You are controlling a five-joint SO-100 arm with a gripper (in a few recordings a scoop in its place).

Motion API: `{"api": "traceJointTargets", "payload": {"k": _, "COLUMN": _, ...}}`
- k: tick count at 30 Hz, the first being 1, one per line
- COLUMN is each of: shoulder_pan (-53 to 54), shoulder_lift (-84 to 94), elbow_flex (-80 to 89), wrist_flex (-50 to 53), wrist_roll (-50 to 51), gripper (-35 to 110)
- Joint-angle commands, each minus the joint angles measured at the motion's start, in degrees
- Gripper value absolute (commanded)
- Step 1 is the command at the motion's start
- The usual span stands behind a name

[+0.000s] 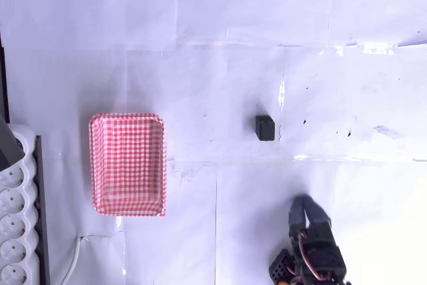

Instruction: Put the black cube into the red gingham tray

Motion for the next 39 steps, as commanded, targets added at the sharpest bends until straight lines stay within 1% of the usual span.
{"api": "traceJointTargets", "payload": {"k": 1, "shoulder_pan": -3.08, "shoulder_lift": 14.68, "elbow_flex": 2.29, "wrist_flex": -21.45, "wrist_roll": -3.16, "gripper": 14}}
{"api": "traceJointTargets", "payload": {"k": 4, "shoulder_pan": -4.83, "shoulder_lift": 28.3, "elbow_flex": 1.23, "wrist_flex": -44.91, "wrist_roll": -9.14, "gripper": 32}}
{"api": "traceJointTargets", "payload": {"k": 5, "shoulder_pan": -5.45, "shoulder_lift": 31.82, "elbow_flex": 1.23, "wrist_flex": -50.45, "wrist_roll": -10.63, "gripper": 36}}
{"api": "traceJointTargets", "payload": {"k": 8, "shoulder_pan": -6.42, "shoulder_lift": 40.87, "elbow_flex": 1.23, "wrist_flex": -63.37, "wrist_roll": -13.89, "gripper": 42}}
{"api": "traceJointTargets", "payload": {"k": 10, "shoulder_pan": -6.33, "shoulder_lift": 45.44, "elbow_flex": 1.23, "wrist_flex": -69.35, "wrist_roll": -15.12, "gripper": 45}}
{"api": "traceJointTargets", "payload": {"k": 14, "shoulder_pan": -5.45, "shoulder_lift": 50.62, "elbow_flex": 1.14, "wrist_flex": -75.67, "wrist_roll": -15.56, "gripper": 47}}
{"api": "traceJointTargets", "payload": {"k": 15, "shoulder_pan": -5.36, "shoulder_lift": 51.77, "elbow_flex": 1.23, "wrist_flex": -76.03, "wrist_roll": -13.89, "gripper": 48}}
{"api": "traceJointTargets", "payload": {"k": 24, "shoulder_pan": -6.86, "shoulder_lift": 67.85, "elbow_flex": 6.33, "wrist_flex": -87.1, "wrist_roll": -12.13, "gripper": 48}}
{"api": "traceJointTargets", "payload": {"k": 29, "shoulder_pan": -7.56, "shoulder_lift": 79.89, "elbow_flex": 11.95, "wrist_flex": -97.56, "wrist_roll": -12.39, "gripper": 48}}
{"api": "traceJointTargets", "payload": {"k": 34, "shoulder_pan": -7.91, "shoulder_lift": 85.96, "elbow_flex": 17.14, "wrist_flex": -101.34, "wrist_roll": -12.74, "gripper": 48}}
{"api": "traceJointTargets", "payload": {"k": 39, "shoulder_pan": -8.17, "shoulder_lift": 91.32, "elbow_flex": 23.73, "wrist_flex": -102.74, "wrist_roll": -12.66, "gripper": 48}}
